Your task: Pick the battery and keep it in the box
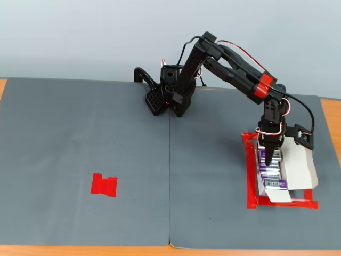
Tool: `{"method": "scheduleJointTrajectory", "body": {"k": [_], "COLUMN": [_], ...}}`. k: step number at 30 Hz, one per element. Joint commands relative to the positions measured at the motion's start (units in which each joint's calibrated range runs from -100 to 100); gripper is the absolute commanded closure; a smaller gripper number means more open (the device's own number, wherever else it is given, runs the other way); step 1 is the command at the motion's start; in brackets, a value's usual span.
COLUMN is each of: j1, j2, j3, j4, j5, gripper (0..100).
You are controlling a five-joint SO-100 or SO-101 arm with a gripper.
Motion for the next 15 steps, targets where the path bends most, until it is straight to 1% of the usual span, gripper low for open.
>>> {"method": "scheduleJointTrajectory", "body": {"k": [1, 6, 8, 15], "j1": [1.7, 4.4, 6.1, 12.8], "j2": [-7.4, -14.6, -17.4, -25.7], "j3": [-2.9, -2.1, -2.1, -2.1], "j4": [0.2, 0.2, 0.4, 5.6], "j5": [0.0, 0.0, 0.0, 0.0], "gripper": [78, 94, 99, 98]}}
